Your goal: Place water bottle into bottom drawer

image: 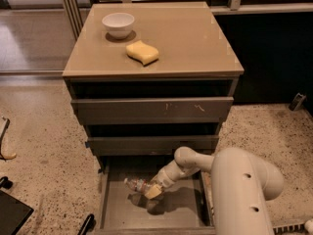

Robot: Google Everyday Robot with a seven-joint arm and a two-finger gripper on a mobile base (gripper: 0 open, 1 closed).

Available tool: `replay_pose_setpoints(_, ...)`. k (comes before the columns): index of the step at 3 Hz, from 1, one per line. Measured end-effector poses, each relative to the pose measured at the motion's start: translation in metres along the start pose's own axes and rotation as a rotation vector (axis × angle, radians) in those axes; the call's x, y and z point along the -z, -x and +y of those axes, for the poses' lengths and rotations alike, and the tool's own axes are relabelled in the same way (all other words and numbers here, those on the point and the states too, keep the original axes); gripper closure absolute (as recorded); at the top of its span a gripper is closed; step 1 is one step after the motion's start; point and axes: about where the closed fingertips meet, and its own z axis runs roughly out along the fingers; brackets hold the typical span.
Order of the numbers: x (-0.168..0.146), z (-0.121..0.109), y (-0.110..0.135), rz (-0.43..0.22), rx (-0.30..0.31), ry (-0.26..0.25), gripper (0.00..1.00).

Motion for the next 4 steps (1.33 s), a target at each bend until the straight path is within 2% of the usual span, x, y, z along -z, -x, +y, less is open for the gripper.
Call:
replay_pose_setpoints(1,-0.056,-0.004,-0.018,-0.013,0.034,0.071,1.00)
replay_pose_setpoints(2,-0.098,-0.003,-0.029,-0.009,0.043,0.125,0.86)
replay_pose_setpoints(3,-0.125,-0.003,-0.036,-0.009,0.040,0.146,0.62)
replay_pose_setpoints(4,-0.134,-0.007,-0.040,-0.026,0.035,0.121,0.39)
